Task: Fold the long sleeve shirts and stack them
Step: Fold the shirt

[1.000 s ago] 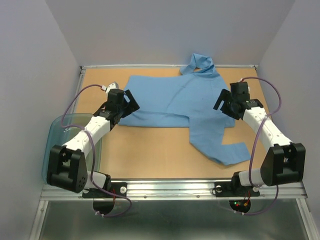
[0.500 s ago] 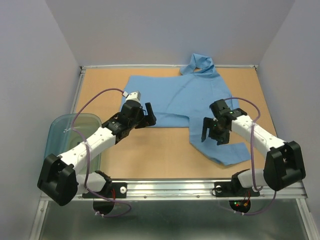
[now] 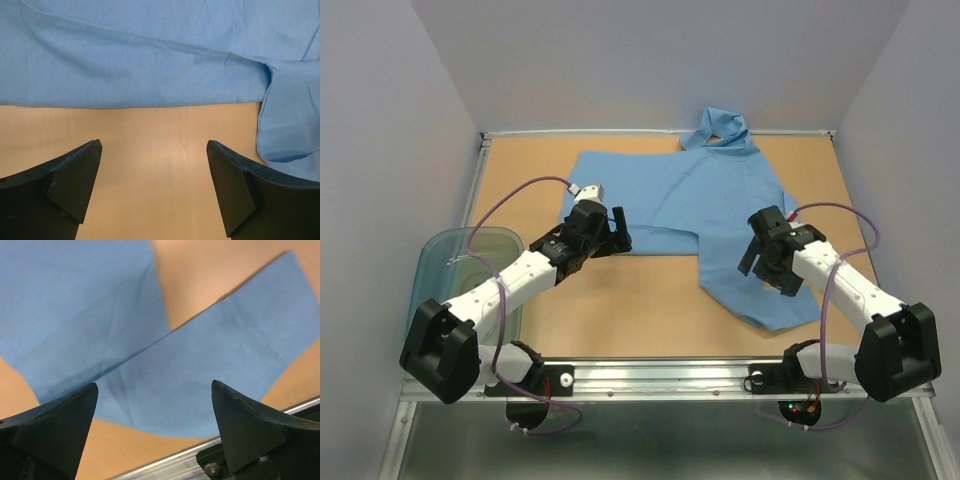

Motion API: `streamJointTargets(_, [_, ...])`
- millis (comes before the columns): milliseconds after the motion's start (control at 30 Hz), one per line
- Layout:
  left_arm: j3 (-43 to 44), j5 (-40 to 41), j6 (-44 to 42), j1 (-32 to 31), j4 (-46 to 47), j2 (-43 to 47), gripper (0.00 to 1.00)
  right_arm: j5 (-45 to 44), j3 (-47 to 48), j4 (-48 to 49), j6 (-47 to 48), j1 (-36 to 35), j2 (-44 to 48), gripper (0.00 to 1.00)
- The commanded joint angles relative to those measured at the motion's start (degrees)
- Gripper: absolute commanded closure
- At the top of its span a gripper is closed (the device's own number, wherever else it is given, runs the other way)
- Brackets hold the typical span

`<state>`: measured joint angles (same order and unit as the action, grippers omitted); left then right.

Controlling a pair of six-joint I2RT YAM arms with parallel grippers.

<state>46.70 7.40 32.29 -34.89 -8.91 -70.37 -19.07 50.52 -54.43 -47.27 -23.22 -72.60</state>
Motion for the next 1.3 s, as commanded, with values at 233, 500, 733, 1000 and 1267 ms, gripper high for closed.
streamJointTargets(233, [4.5, 0.8, -3.0, -0.2, 2.6, -2.2, 0.01, -7.0, -5.0, -0.4, -7.6, 21.2, 2.0, 0.0])
streamJointTargets(500, [2.5, -1.9, -2.0, -0.2, 3.7, -0.6, 0.01, -2.0, -11.1, 5.6, -12.5, 27.6, -2.2, 0.08])
streamJointTargets(733, [0.8, -1.4, -1.8, -0.2, 3.5, 1.0, 0.01, -0.5, -13.2, 8.7, -13.4, 28.1, -3.8, 0.14])
streamJointTargets(1000, [0.6, -0.4, -0.5, -0.2, 2.8, 2.1, 0.01, 2.8, -17.1, 14.7, -14.9, 28.2, -7.2, 0.54])
streamJointTargets(1267, [1.3, 0.2, 0.1, -0.2, 2.0, 0.7, 0.01, 2.2, -11.8, 13.2, -9.0, 28.1, -1.3, 0.99])
